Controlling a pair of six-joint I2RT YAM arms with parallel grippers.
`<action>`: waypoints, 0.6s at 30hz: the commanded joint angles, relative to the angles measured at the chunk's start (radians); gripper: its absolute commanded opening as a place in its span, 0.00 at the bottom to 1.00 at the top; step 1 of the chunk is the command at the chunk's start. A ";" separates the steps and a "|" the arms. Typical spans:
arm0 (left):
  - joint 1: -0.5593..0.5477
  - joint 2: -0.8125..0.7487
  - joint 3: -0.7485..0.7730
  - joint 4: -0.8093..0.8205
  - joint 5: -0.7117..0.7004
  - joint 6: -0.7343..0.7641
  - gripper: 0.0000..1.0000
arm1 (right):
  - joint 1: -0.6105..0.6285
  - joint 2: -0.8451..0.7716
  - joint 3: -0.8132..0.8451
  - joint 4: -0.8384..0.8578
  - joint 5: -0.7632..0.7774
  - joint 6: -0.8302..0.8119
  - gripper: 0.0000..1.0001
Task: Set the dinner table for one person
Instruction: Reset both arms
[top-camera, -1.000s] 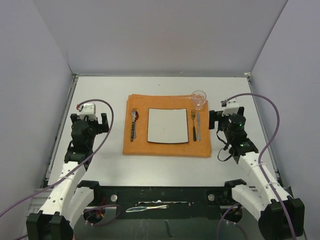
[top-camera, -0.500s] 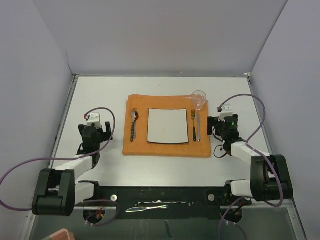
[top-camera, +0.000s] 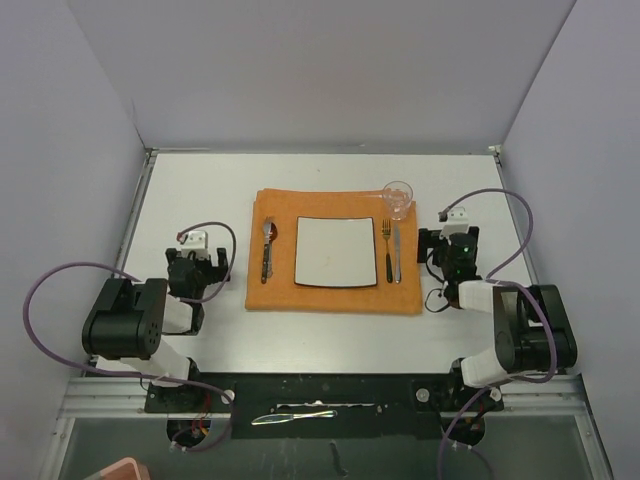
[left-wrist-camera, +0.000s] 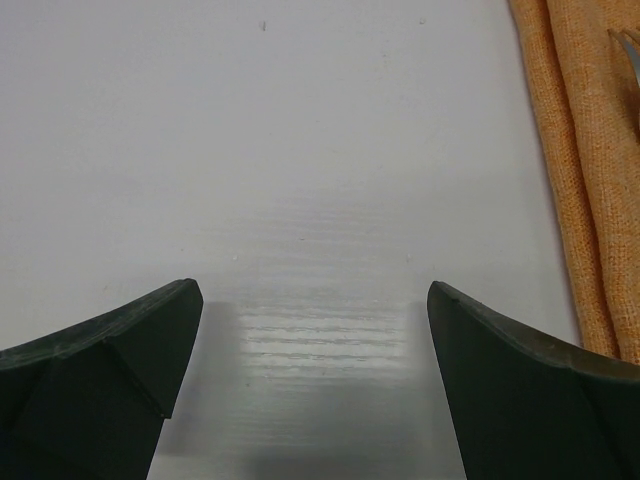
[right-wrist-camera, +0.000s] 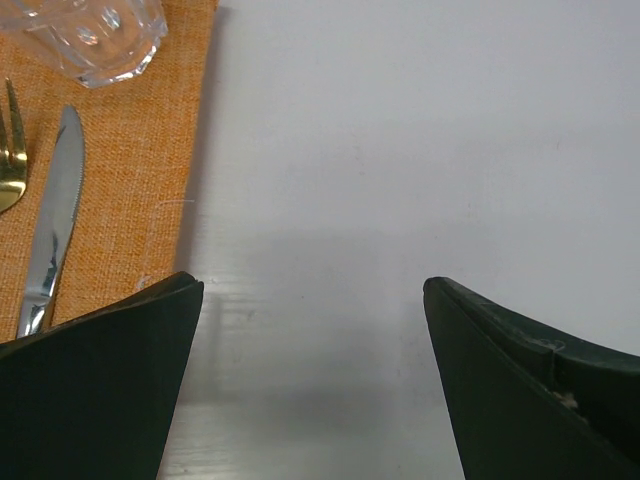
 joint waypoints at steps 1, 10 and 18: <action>0.010 0.084 -0.005 0.256 0.116 0.050 0.98 | -0.030 0.031 -0.047 0.191 -0.004 0.033 0.98; 0.020 0.073 0.009 0.224 0.095 0.021 0.98 | -0.035 0.149 -0.104 0.409 -0.240 -0.066 0.98; 0.038 0.070 0.030 0.179 0.068 -0.010 0.98 | -0.013 0.142 -0.140 0.461 0.004 0.008 0.98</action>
